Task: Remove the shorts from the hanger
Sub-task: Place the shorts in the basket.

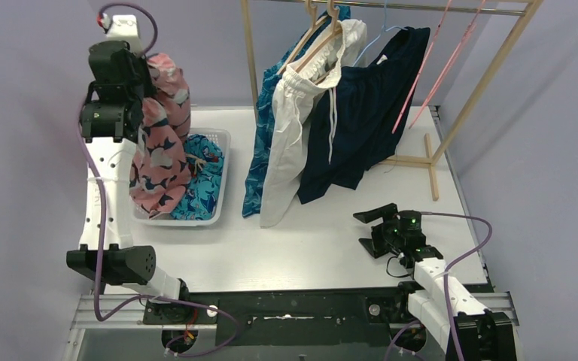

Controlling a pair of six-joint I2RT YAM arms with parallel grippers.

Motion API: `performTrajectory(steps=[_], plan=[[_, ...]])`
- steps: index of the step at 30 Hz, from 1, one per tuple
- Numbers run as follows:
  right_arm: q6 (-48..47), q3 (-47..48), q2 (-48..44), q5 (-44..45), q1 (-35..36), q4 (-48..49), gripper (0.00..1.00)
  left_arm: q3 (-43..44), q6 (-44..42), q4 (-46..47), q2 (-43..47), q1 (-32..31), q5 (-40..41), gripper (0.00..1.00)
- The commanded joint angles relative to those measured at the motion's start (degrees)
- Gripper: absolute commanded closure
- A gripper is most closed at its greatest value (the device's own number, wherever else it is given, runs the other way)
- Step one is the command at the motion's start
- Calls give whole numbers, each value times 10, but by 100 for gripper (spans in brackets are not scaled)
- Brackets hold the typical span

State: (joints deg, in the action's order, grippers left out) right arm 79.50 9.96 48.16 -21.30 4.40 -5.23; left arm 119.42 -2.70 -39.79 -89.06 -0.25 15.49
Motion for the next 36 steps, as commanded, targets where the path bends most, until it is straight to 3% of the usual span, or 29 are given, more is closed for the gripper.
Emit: performTrajectory(steps=[1,5,14,22,29,36], plan=[[-12,-3,10,-8,-5,34,12,-119,41,52,73,4,-54,100],[-15,-7,7,-9,-7,31,12,-183,56,65,147,14,-27,100],[-22,-8,21,-17,-9,38,12,-234,54,149,281,16,73,100],[-16,-16,21,-17,-9,42,12,-281,33,182,336,15,71,100],[-21,-8,31,-20,-9,40,12,-337,24,165,317,15,-18,100],[-21,-12,37,-23,-10,48,12,-335,42,130,170,34,-191,100]])
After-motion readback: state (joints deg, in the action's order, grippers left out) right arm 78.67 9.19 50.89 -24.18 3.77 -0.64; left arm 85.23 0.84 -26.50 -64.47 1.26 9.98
